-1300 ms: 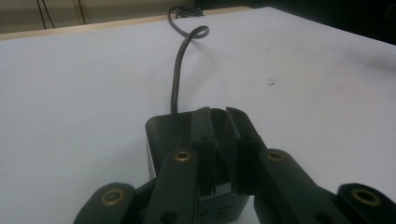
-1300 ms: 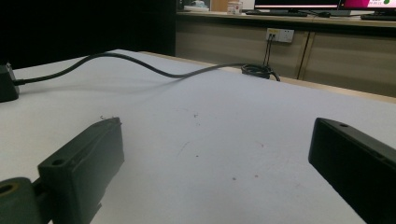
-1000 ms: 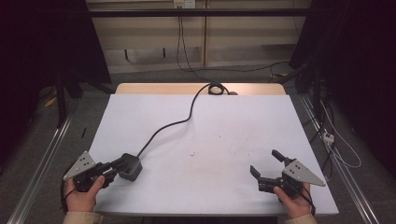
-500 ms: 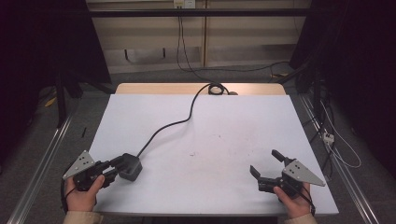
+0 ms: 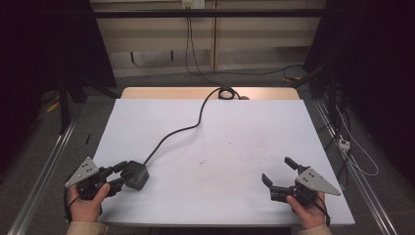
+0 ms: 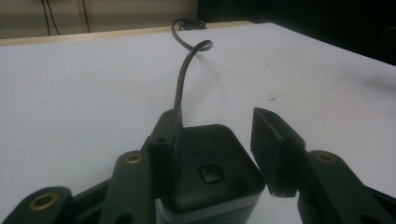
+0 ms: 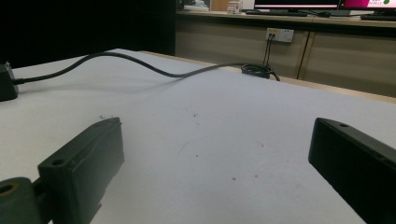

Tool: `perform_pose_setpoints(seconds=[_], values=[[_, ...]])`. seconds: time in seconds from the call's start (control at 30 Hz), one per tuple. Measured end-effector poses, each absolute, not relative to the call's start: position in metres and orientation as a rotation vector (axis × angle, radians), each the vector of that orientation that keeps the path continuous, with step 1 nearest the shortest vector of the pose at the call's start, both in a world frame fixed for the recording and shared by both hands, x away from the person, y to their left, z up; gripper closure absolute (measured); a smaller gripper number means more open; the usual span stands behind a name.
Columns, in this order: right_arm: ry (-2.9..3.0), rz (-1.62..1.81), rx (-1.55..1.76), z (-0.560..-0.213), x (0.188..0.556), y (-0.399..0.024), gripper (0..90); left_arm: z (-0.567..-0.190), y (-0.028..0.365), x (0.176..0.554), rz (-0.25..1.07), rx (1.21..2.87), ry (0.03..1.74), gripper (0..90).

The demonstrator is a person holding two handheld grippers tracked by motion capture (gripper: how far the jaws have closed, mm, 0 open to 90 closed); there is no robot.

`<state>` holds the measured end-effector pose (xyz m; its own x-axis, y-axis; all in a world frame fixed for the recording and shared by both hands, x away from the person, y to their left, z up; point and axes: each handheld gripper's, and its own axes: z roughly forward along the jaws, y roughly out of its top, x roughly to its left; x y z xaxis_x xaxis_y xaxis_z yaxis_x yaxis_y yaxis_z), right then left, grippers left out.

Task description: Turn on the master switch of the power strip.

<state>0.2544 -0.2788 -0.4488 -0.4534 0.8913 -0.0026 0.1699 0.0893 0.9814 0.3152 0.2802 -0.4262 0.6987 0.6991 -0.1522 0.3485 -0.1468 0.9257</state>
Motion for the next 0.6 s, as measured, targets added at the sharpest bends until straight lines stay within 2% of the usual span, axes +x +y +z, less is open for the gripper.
perform_pose_setpoints(seconds=[0.13,0.4,0.6], values=[[1.716,1.414,1.056,-0.4484,0.2541,-0.2794,3.3,-0.4253,0.2797,0.3153,0.379,1.752,0.843,47.5],[1.717,1.416,1.054,-0.4480,0.2538,-0.2790,3.3,-0.4253,0.2786,0.3153,0.371,1.742,0.851,44.0],[1.718,1.415,1.054,-0.4481,0.2541,-0.2788,3.3,-0.4251,0.2778,0.3159,0.365,1.732,0.856,36.0]])
